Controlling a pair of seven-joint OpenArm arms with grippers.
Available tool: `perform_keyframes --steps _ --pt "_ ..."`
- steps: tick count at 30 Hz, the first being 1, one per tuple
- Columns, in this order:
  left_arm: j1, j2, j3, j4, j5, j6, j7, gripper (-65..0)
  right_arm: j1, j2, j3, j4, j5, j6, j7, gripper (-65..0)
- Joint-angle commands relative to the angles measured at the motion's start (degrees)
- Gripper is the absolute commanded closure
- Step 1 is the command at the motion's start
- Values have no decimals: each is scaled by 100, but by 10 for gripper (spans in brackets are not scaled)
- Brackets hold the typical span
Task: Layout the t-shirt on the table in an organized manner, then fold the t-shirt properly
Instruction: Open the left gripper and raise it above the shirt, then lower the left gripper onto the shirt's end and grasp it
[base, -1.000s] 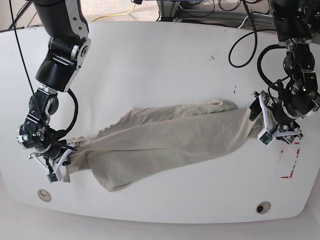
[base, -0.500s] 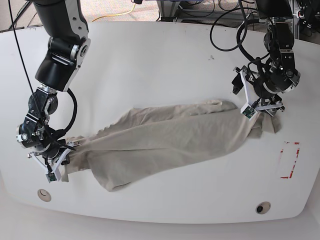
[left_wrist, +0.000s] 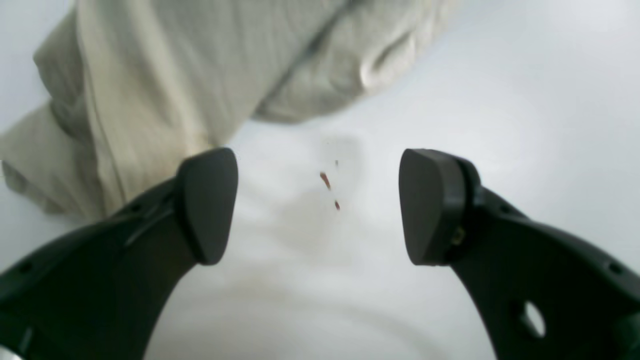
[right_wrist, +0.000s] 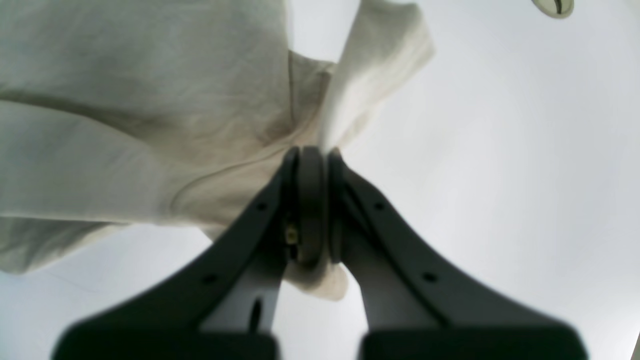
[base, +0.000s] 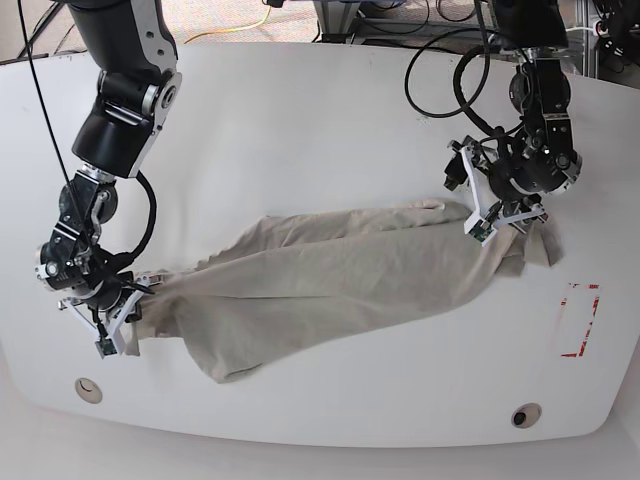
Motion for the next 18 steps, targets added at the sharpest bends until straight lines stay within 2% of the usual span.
perform_keyframes --steps 1,9,18 --pt "-185 29 -15 -194 -44 -3 -123 -476 164 90 8 113 84 -10 137 0" --pt "-396 82 38 -792 -44 -3 -439 -476 164 90 8 122 84 -10 137 0" --pt "-396 56 794 -1258 -44 -3 -940 -476 164 90 17 122 84 -10 137 0"
